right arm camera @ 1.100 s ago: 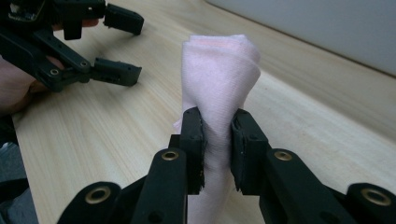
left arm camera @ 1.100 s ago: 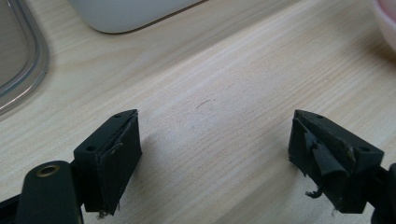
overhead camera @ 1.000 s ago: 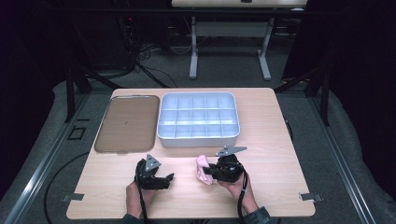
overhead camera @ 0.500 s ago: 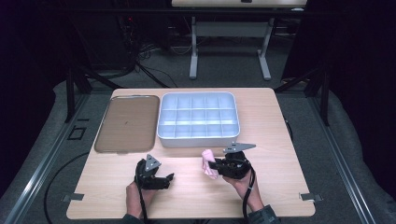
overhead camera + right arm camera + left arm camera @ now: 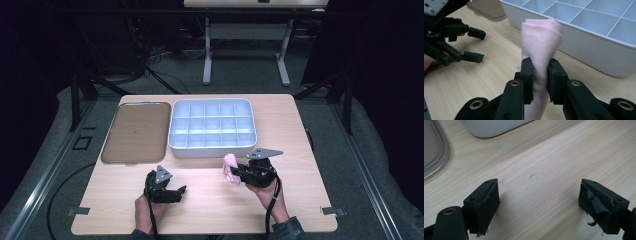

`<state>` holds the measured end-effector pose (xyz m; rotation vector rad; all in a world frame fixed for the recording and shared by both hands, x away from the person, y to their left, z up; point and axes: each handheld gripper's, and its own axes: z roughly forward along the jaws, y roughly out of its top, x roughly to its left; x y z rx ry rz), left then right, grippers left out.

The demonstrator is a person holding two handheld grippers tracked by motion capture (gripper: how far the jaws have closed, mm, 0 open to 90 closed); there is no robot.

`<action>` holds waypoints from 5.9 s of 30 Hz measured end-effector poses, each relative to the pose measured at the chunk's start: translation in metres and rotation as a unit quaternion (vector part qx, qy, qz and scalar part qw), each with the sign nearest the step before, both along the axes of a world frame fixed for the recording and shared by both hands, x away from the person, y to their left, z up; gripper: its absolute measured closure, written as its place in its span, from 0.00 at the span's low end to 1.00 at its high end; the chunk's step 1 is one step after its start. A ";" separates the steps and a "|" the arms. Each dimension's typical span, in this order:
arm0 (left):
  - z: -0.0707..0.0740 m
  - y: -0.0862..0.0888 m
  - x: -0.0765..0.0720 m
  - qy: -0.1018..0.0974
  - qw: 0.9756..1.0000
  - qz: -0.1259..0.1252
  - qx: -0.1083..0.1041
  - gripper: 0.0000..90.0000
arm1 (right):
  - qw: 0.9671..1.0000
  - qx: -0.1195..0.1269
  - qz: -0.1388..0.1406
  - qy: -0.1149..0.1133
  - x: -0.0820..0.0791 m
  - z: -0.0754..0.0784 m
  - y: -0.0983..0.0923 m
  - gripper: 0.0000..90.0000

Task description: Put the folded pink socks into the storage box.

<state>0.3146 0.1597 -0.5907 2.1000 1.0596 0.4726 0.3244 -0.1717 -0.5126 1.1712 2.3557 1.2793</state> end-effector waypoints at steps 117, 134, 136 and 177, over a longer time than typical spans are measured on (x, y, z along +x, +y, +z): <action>-0.001 -0.002 0.002 0.006 1.000 -0.008 0.010 0.08 | 0.988 -0.110 -0.104 -0.022 0.113 0.008 -0.020 0.66; -0.001 -0.002 0.002 0.007 1.000 -0.013 0.009 0.08 | 0.991 -0.088 -0.091 -0.035 0.104 0.017 -0.022 0.80; -0.001 -0.002 0.002 0.006 1.000 -0.014 0.011 0.08 | 0.991 -0.087 -0.094 -0.028 0.105 0.015 -0.023 0.79; -0.001 -0.003 0.002 0.007 1.000 -0.013 0.008 0.08 | 0.989 -0.067 -0.120 -0.052 -0.033 0.015 -0.089 0.00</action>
